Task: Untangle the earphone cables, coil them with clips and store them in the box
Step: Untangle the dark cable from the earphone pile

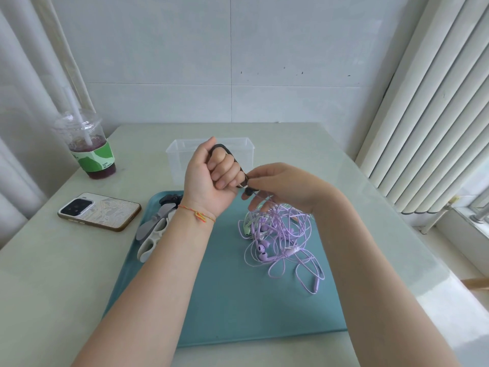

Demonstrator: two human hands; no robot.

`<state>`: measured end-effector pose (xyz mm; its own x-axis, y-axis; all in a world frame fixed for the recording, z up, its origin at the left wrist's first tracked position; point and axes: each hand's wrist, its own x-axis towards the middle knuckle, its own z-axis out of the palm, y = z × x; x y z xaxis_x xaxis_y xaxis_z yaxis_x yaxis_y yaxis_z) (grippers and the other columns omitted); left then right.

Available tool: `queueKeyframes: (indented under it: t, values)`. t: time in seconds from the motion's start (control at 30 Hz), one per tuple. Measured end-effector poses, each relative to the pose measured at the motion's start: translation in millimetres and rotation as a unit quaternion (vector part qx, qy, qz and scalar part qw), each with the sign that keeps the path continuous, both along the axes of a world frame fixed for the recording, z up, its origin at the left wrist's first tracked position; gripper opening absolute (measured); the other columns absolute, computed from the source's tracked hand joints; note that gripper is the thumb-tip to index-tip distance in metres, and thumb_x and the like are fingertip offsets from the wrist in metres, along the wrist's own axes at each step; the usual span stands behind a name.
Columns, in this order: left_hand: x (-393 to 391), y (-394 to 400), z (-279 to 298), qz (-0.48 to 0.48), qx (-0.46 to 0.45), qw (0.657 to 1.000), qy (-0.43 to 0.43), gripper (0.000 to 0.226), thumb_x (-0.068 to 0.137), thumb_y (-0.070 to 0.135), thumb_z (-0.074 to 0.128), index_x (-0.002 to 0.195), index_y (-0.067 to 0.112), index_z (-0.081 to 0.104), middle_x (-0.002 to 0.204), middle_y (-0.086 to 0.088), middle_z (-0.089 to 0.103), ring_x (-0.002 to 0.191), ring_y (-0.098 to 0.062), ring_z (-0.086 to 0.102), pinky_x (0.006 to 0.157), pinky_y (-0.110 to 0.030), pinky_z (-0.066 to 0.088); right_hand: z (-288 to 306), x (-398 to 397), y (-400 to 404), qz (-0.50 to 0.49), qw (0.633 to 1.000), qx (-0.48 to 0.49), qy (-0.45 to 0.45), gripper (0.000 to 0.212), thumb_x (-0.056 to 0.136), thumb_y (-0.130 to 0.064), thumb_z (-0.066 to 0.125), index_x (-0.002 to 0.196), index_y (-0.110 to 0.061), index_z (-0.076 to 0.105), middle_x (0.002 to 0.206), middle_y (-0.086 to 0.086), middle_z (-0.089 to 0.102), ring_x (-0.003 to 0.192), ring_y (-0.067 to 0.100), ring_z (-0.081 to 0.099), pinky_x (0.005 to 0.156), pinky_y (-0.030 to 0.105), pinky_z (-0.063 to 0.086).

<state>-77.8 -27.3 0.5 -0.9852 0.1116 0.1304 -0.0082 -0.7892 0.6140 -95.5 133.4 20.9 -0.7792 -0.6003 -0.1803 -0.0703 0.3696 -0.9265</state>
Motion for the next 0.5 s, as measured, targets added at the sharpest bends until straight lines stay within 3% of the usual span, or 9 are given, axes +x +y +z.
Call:
queueKeyframes:
  t: [0.1, 0.23, 0.37, 0.5]
  values:
    - [-1, 3, -1, 0.024, -0.02, 1.0, -0.005, 0.055, 0.099, 0.031, 0.032, 0.045, 0.021, 0.029, 0.037, 0.005, 0.02, 0.032, -0.011, 0.02, 0.043, -0.026, 0.023, -1, -2, 5, -0.002, 0.994, 0.09, 0.067, 0.015, 0.091, -0.006, 0.057, 0.104, -0.008, 0.065, 0.093, 0.008, 0.072, 0.072, 0.02, 0.07, 0.064, 0.025, 0.054]
    - [-3, 9, -1, 0.056, -0.095, 0.994, -0.015, 0.055, 0.101, 0.033, 0.033, 0.047, 0.02, 0.034, 0.04, 0.005, 0.022, 0.035, -0.011, 0.02, 0.044, -0.025, 0.026, -1, -10, 9, -0.05, 0.979, 0.132, 0.147, 0.019, 0.082, -0.002, 0.061, 0.098, -0.011, 0.065, 0.075, 0.005, 0.074, 0.067, 0.019, 0.065, 0.079, 0.043, 0.055]
    - [-3, 13, -2, 0.07, -0.132, 0.988, -0.026, 0.055, 0.102, 0.034, 0.034, 0.048, 0.021, 0.036, 0.041, 0.005, 0.023, 0.034, -0.011, 0.021, 0.044, -0.025, 0.025, -3, -11, 9, -0.093, 0.973, 0.12, 0.172, 0.02, 0.082, -0.005, 0.063, 0.1, -0.01, 0.057, 0.07, 0.002, 0.074, 0.068, 0.023, 0.07, 0.077, 0.043, 0.058]
    - [-2, 13, -2, 0.07, -0.13, 0.989, -0.034, 0.055, 0.102, 0.033, 0.034, 0.048, 0.02, 0.035, 0.04, 0.005, 0.022, 0.034, -0.011, 0.02, 0.043, -0.024, 0.025, -4, -12, 9, -0.119, 0.96, 0.139, 0.211, 0.01, 0.079, -0.009, 0.068, 0.083, -0.007, 0.059, 0.064, 0.002, 0.073, 0.061, 0.016, 0.07, 0.074, 0.043, 0.059]
